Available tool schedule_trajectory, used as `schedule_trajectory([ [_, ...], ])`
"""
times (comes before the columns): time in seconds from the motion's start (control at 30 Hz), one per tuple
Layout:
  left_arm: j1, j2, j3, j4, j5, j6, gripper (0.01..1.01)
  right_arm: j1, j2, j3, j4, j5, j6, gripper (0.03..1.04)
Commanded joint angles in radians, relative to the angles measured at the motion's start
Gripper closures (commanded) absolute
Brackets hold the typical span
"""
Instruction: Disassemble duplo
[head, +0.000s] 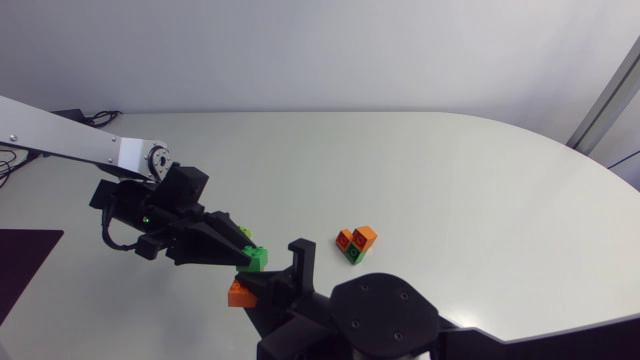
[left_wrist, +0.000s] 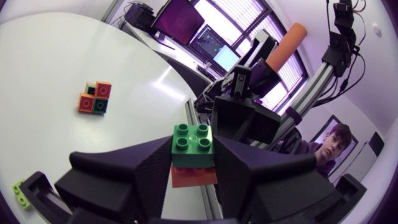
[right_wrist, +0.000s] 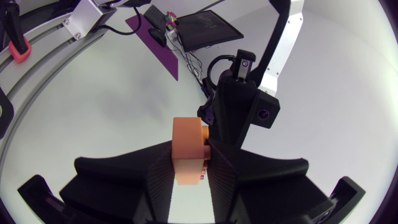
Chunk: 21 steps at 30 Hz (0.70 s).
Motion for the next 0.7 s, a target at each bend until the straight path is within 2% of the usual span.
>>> schedule_trajectory([
  [0.0,-0.005,0.025,0.015,-0.112,0.008,0.078,0.772,0.000,0.011,-0.006,0.010,0.010,-0.020,0.85],
  [0.67,0.033,0.030,0.028,-0.155,0.034,0.127,0.772,0.012,0.010,-0.016,0.005,0.006,-0.026,0.85],
])
